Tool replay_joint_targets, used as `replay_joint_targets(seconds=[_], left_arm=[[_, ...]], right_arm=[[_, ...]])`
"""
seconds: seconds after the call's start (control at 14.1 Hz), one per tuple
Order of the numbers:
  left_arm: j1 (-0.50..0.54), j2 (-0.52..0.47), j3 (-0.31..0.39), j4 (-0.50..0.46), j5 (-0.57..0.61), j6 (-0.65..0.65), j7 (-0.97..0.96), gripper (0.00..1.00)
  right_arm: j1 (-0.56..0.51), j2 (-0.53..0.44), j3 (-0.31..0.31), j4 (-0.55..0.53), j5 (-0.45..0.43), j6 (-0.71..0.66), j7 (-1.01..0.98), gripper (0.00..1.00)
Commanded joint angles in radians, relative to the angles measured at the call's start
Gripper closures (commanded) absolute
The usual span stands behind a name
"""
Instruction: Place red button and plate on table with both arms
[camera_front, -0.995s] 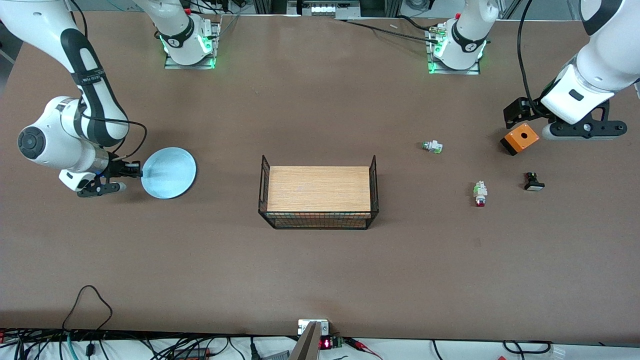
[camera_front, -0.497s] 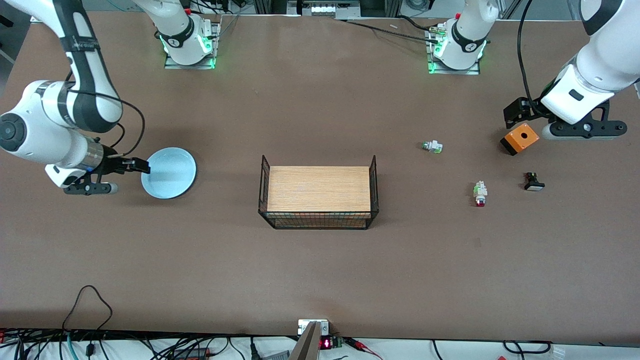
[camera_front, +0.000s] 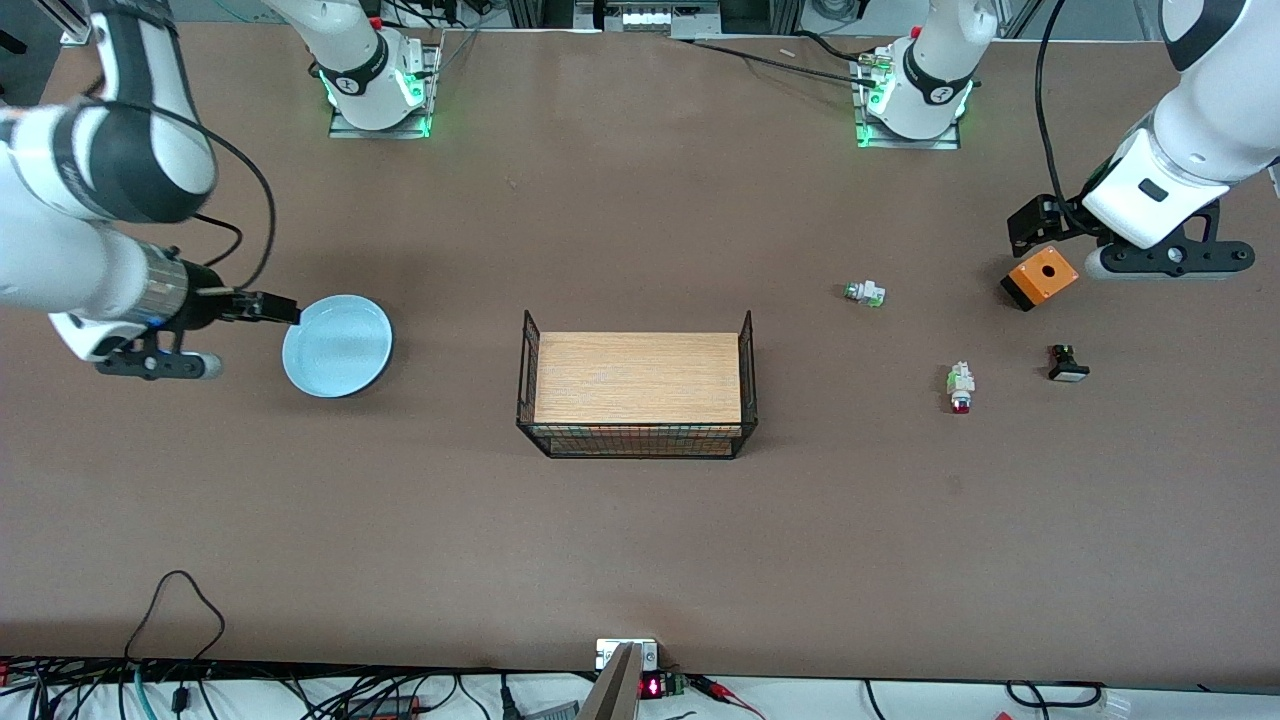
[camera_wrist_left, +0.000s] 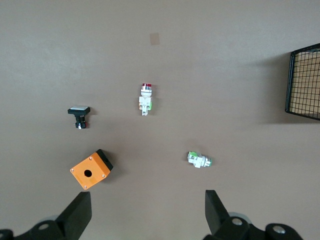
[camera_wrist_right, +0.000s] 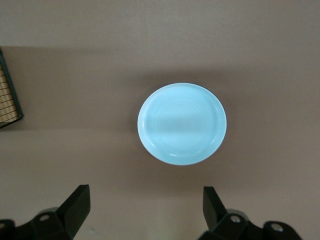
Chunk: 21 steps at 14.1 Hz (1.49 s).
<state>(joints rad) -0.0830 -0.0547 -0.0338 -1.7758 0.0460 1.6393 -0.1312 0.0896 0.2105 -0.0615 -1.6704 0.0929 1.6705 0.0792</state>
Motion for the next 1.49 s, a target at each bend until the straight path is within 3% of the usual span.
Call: replay_joint_targets(seconds=[0.0,0.28,0.57,0.64,0.92,1.42], left_arm=[[-0.001,0.006,0.006,0.022,0.012,-0.022,0.021,0.0],[-0.001,0.007,0.005,0.024,0.012,-0.022,0.021,0.0],[-0.001,0.007,0.005,0.024,0.012,-0.022,0.021,0.0],[-0.001,0.007,0.006,0.024,0.012,-0.022,0.021,0.0],[-0.001,0.007,0.008,0.024,0.014,-0.022,0.021,0.0],[0.0,0.007,0.011,0.022,0.012,-0.024,0.021,0.0]], right_arm=[[-0.008,0.015,-0.009,0.134,-0.013,-0.109,0.019,0.0],[-0.008,0.007,-0.011,0.251,-0.137,-0.149,-0.027,0.0],[-0.014,0.0,-0.08,0.27,-0.076,-0.167,-0.088,0.0],[-0.024,-0.011,-0.084,0.253,-0.064,-0.155,-0.088,0.0],[-0.03,-0.157,-0.086,0.013,-0.076,-0.02,-0.125,0.0],[-0.021,-0.201,-0.077,0.017,-0.081,-0.055,-0.118,0.0]])
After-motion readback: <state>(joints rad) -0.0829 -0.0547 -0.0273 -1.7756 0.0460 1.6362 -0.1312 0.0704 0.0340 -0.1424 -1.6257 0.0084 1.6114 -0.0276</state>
